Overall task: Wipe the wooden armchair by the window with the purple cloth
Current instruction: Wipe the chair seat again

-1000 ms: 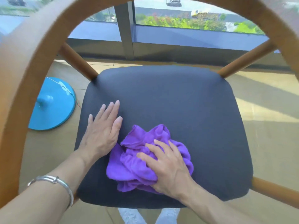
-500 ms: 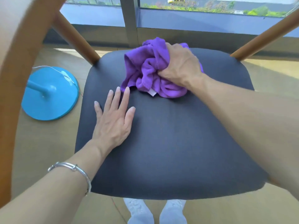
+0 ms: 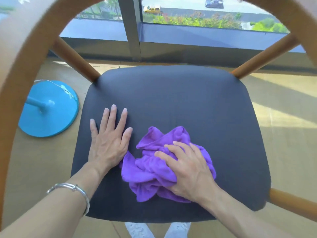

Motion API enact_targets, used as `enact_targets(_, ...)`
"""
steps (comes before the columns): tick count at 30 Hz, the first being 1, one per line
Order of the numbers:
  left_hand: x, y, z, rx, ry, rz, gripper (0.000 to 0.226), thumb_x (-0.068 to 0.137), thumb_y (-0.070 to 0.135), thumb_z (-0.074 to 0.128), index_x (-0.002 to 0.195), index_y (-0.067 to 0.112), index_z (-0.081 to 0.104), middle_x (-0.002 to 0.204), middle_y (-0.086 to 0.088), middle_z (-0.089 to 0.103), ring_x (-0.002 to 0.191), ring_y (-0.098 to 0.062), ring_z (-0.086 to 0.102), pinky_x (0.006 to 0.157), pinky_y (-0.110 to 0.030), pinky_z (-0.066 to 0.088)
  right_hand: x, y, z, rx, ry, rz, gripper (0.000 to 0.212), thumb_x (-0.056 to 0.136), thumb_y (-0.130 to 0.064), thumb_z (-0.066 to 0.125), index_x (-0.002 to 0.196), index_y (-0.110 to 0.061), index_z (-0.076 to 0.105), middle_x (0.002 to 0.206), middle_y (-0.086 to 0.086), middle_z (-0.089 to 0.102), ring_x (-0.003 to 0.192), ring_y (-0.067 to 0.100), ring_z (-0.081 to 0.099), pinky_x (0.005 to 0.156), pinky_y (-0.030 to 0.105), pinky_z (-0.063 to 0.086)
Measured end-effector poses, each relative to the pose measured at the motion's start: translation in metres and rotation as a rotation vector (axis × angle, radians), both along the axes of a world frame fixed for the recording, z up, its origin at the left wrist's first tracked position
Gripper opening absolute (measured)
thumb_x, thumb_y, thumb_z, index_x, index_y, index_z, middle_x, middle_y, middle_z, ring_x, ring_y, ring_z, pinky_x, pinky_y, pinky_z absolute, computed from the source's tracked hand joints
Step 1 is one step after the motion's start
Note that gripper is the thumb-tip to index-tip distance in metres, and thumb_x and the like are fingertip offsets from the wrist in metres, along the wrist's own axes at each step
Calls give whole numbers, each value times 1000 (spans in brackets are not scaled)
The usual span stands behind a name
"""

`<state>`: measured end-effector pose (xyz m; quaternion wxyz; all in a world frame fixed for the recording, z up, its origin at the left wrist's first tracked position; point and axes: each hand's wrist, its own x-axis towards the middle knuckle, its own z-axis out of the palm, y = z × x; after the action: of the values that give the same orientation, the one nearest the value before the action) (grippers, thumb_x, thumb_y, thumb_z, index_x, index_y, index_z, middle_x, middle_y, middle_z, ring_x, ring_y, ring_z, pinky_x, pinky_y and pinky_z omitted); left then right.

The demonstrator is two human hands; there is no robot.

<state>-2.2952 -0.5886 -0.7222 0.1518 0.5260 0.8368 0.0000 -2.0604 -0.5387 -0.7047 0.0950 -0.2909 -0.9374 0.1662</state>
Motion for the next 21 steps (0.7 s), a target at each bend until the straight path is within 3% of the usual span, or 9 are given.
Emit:
enact_targets(4, -2, 1, -1, -3, 34, -9, 69, 86, 51, 4, 149, 26, 10, 158, -6, 5, 145, -23, 0, 111, -58, 4, -29, 50, -3, -7, 106, -131, 48, 71, -45, 63, 114, -25, 60, 102, 3, 65, 92, 33, 62, 77, 45, 50)
enact_targets(9, -2, -1, 0, 8, 27, 20, 70, 85, 54, 2, 149, 29, 9, 158, -3, 2, 144, -19, -5, 113, -53, -1, -80, 174, 0, -20, -149, -365, 62, 68, -51, 56, 127, -31, 51, 111, 6, 62, 105, 36, 59, 82, 47, 49)
enact_targets(12, 0, -2, -2, 6, 75, 11, 67, 87, 53, 5, 149, 29, 9, 158, -4, 5, 145, -21, -2, 112, -54, 1, -85, 213, 5, -114, -198, -412, 70, 63, -56, 48, 130, -37, 45, 102, 5, 61, 98, 37, 58, 78, 45, 52)
enact_targets(16, 4, 0, -2, 6, 87, 7, 65, 88, 52, 7, 149, 29, 9, 158, -4, 6, 145, -21, 0, 112, -55, 3, -53, 162, 0, 28, -114, -252, 52, 70, -58, 55, 112, -26, 60, 98, -1, 62, 90, 33, 59, 70, 41, 49)
enact_targets(19, 6, -2, -2, -6, 98, 1, 65, 89, 52, 8, 149, 29, 10, 158, -4, 6, 145, -21, 1, 113, -55, 4, -13, 96, 1, 51, 63, -190, 57, 69, -58, 65, 112, -21, 68, 106, 3, 66, 93, 31, 62, 78, 42, 49)
enact_targets(21, 6, -2, -2, -4, 99, 3, 65, 89, 52, 8, 149, 28, 10, 158, -4, 7, 145, -22, 1, 113, -55, 4, 9, 56, 1, 26, 62, -125, 63, 64, -60, 66, 115, -23, 66, 111, 5, 65, 99, 33, 62, 85, 47, 50)
